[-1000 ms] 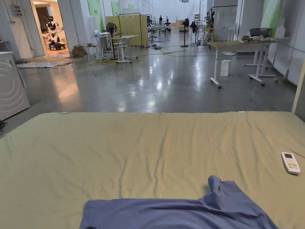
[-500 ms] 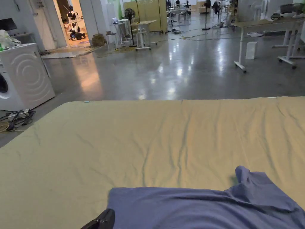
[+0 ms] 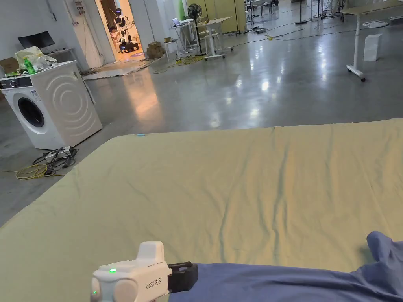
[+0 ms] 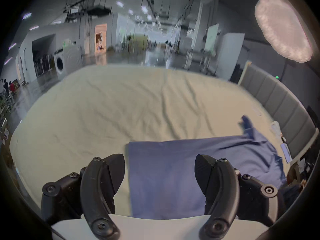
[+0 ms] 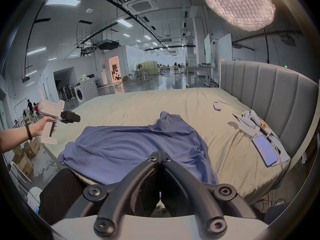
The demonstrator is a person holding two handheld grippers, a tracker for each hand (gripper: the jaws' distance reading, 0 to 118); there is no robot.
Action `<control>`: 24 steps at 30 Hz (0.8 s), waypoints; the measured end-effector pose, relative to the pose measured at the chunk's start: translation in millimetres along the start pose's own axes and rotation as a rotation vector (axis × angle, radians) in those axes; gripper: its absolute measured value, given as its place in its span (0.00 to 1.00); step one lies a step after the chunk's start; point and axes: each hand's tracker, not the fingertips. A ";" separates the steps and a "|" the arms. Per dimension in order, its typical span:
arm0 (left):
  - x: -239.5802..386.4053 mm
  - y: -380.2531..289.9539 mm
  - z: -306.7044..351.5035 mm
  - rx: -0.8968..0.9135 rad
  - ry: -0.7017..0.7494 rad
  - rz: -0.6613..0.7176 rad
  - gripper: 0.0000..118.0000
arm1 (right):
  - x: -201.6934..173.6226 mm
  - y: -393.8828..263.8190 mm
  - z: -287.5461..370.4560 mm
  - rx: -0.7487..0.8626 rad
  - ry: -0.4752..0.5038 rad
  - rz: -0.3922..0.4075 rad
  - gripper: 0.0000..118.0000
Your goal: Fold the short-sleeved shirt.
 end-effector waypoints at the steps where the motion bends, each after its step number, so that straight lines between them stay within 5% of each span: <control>1: -6.4 2.4 -18.3 -0.034 -0.006 0.041 0.71 | 2.4 -1.0 -2.8 -0.016 -0.004 -0.008 0.00; 8: -27.6 11.5 -86.9 -0.120 0.027 0.101 0.61 | 20.1 -4.3 -8.2 -0.099 -0.030 -0.039 0.00; 11: -13.4 9.4 -85.8 -0.155 0.108 0.039 0.43 | 24.0 -7.0 -10.6 -0.120 -0.057 -0.046 0.00; 13: -3.0 13.4 -78.7 -0.156 0.098 -0.039 0.12 | 25.9 -8.1 -13.2 -0.122 -0.060 -0.048 0.00; 14: 5.3 13.2 -73.1 -0.158 0.075 -0.073 0.08 | 26.7 -7.0 -16.5 -0.125 -0.060 -0.045 0.00; 19: 26.2 11.4 -101.4 -0.259 0.141 -0.186 0.07 | 40.7 16.1 -59.1 -0.117 -0.050 -0.003 0.01; 22: 24.7 19.8 -108.2 -0.289 0.139 -0.156 0.07 | 61.5 47.9 -112.1 -0.126 -0.053 0.019 0.23; 23: 22.8 20.9 -108.2 -0.299 0.132 -0.161 0.07 | 70.7 57.8 -132.1 -0.140 -0.061 0.016 0.23; 24: 21.4 22.5 -108.1 -0.309 0.122 -0.171 0.07 | 82.6 69.3 -160.3 -0.196 -0.059 -0.019 0.46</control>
